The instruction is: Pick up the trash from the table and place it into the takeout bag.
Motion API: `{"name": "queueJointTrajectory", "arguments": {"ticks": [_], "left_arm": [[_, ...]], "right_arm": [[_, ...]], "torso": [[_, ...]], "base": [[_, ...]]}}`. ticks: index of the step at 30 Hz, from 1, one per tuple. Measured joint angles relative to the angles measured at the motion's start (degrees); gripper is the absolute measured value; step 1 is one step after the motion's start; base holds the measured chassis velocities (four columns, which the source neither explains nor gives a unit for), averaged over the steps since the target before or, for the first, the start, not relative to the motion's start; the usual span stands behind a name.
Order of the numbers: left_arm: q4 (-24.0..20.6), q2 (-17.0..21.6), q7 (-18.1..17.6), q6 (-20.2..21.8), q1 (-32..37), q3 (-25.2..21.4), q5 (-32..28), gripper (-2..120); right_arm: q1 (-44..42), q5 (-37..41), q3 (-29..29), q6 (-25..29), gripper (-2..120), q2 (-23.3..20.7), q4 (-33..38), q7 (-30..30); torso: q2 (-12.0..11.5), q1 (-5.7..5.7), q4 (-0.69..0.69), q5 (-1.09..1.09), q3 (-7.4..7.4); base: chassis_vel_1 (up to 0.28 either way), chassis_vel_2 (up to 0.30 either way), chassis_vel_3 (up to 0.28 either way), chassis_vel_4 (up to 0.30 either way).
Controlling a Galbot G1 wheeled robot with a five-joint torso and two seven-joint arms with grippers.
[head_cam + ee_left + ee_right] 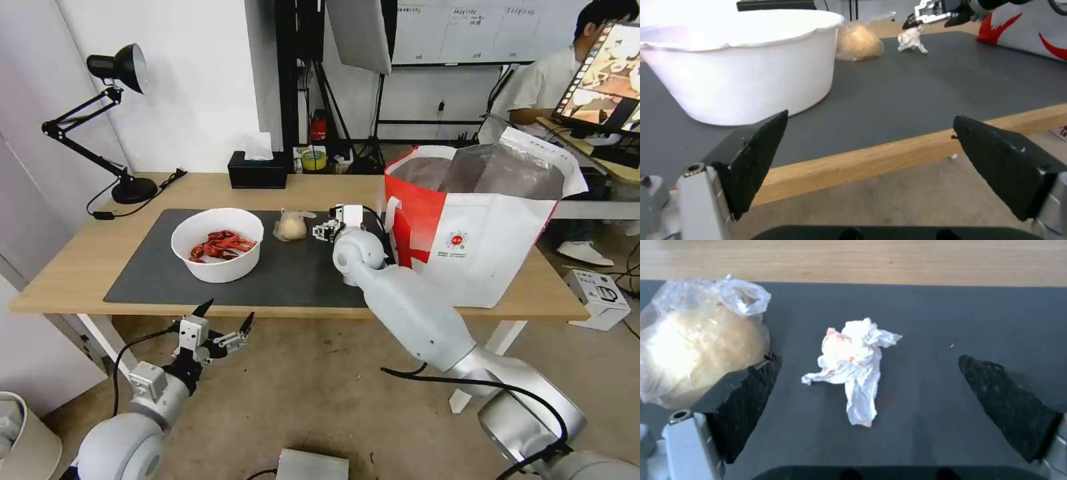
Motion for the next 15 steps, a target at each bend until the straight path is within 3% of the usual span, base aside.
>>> {"name": "queueJointTrajectory", "arguments": {"ticks": [15], "left_arm": [[0.0, 0.3, 0.0, 0.0, -0.2, 0.2, -0.1, 100]], "right_arm": [[2.8, -0.3, -0.3, -2.6, 100, 1.8, -4.1, -0.5]], "torso": [[0.0, 0.00, 0.00, 0.00, 0.00]], "base": [[0.000, 0.000, 0.000, 0.000]]}}
